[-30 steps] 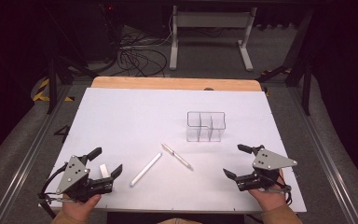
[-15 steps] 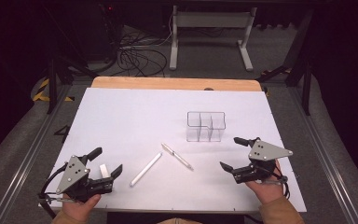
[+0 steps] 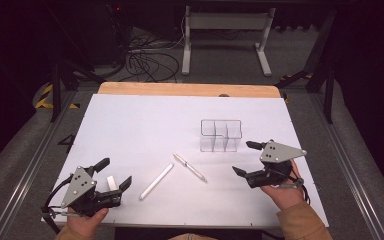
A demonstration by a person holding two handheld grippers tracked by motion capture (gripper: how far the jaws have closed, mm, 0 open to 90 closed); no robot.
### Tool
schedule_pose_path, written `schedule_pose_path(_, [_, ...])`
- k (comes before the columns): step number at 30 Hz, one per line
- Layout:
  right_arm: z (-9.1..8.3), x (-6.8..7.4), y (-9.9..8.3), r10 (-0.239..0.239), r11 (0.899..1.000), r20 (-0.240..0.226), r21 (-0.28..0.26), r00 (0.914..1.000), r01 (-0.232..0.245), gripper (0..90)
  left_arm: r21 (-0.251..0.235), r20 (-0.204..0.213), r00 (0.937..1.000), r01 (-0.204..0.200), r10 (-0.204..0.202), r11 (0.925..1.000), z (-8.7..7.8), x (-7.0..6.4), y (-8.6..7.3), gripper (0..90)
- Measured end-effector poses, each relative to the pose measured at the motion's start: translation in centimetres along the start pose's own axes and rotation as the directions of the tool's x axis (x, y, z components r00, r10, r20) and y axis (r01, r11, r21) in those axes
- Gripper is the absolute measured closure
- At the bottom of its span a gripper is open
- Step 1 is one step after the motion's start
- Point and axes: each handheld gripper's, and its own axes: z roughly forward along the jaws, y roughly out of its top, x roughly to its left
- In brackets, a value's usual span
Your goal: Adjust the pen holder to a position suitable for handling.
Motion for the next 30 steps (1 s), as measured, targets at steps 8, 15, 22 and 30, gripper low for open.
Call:
schedule_pose_path(8, [1.1, -1.1, 0.6, 0.024, 0.999, -0.015, 0.021, 0.9996, -0.024, 20.1, -0.001, 0.002, 1.0, 0.004, -0.004, 1.0, 0.0, 0.0, 0.0, 14.2])
schedule_pose_path(15, [1.9, -1.7, 1.3, 0.028, 0.998, -0.025, 0.05, 0.9993, -0.027, 21.8, 0.0, 0.003, 1.0, 0.006, -0.006, 1.0, 0.0, 0.0, 0.0, 14.3])
schedule_pose_path(22, [2.7, -2.1, 2.0, -0.011, 0.997, -0.026, 0.074, 0.9996, 0.013, 23.2, 0.0, 0.001, 1.0, 0.003, -0.003, 1.0, 0.0, 0.1, 0.0, 14.4])
schedule_pose_path(30, [3.5, -2.6, 2.8, -0.047, 0.993, -0.03, 0.11, 0.9984, 0.05, 25.2, 0.0, 0.002, 1.0, 0.003, -0.003, 1.0, 0.0, 0.1, 0.0, 14.4])
